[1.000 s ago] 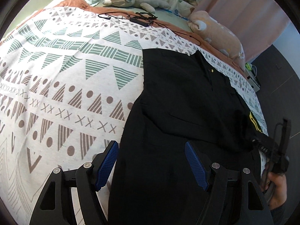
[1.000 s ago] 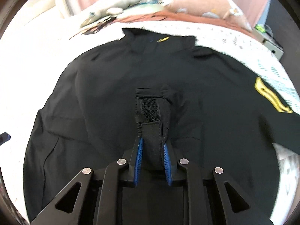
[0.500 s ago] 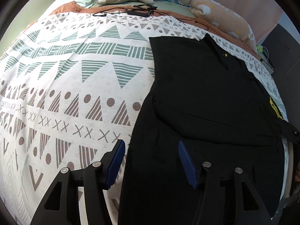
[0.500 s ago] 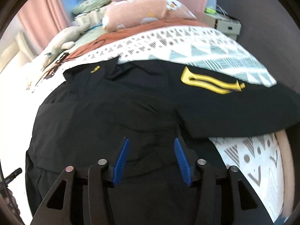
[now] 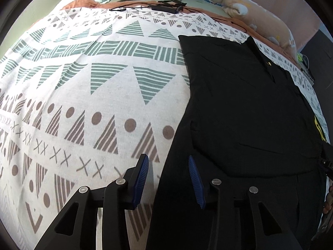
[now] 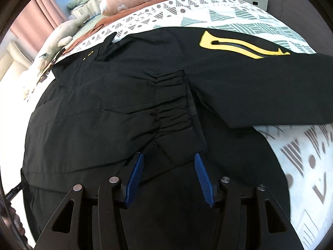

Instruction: Fold large clothes

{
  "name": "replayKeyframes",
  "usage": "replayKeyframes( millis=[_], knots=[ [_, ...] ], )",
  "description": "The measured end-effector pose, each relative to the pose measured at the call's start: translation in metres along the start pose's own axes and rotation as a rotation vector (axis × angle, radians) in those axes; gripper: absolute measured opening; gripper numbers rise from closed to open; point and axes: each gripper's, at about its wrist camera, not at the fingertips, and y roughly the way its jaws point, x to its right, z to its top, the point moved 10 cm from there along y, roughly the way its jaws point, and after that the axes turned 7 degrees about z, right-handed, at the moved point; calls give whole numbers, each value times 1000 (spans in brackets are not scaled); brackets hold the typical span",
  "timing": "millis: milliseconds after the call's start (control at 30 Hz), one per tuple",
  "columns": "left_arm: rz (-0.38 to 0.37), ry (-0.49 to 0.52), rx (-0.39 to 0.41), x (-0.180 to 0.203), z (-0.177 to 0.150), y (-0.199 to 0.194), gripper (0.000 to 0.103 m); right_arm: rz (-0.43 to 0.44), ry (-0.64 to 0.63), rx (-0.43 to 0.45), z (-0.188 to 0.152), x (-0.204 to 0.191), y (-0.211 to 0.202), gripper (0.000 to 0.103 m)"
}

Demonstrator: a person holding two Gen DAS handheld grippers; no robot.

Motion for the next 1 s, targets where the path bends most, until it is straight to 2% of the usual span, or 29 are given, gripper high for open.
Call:
replayKeyframes(
  millis=[167,367,433,533,667,767,900,933,1000],
  knots=[
    [26,-37,-5,-8,7,15,42,-10,-22,4,16,-9,12,52],
    [39,-65,0,-14,11,17,42,-32,-66,15,34,-14,23,52],
    [42,-77,-11,-16,10,14,42,-15,-73,24,39,-16,21,52],
    [33,-85,-2,-17,7,1,42,79,-12,98,46,-10,-6,52],
    [-11,-88,7,-18,1,-19,42,76,14,145,50,9,-41,52],
    [-54,-107,9,-15,-3,-35,46,68,21,148,47,24,-65,64],
    [-50,-88,58,-7,-7,-62,63,81,47,165,41,37,-93,80],
    [-59,-86,72,-4,-7,-69,68,94,53,170,40,41,-100,82],
    [-93,-95,90,2,-10,-84,71,115,54,186,38,43,-114,93]
  ],
)
